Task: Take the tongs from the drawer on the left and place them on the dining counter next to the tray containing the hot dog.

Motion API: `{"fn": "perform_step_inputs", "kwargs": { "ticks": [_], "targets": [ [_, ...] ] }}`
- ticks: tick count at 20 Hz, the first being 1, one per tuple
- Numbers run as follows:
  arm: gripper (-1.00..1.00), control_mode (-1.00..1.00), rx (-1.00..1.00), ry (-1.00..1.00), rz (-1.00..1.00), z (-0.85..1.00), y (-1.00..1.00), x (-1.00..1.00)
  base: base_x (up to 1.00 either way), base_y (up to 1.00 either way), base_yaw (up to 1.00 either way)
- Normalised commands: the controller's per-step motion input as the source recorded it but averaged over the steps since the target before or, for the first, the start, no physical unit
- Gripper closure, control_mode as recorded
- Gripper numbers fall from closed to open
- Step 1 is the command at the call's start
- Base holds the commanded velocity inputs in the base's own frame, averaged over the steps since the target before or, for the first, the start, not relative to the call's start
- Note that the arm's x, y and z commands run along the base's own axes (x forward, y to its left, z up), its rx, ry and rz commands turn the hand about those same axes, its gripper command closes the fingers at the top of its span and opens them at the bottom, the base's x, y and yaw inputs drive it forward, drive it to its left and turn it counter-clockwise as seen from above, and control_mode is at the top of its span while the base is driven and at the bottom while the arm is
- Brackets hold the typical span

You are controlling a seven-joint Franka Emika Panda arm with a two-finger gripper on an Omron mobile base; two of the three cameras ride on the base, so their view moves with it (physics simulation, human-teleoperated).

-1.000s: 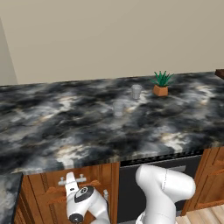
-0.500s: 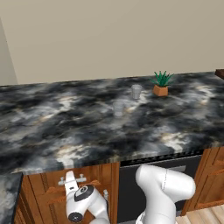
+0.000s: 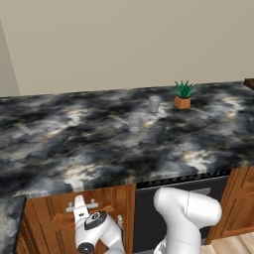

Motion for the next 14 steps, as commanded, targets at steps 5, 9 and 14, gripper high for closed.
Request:
{"fn": "perform_step_inputs", "kwargs": {
  "ticks": [5,9,14],
  "targets": [
    [1.0,-1.0,0.0,0.0,0.01,0.0,0.0,-0.52,0.0,0.0,0.0],
    [1.0,-1.0,0.0,0.0,0.03,0.0,0.0,-0.56,0.0,0.0,0.0],
    [1.0,-1.0,0.0,0.0,0.03,0.0,0.0,-0.54,0.0,0.0,0.0]
  ]
}}
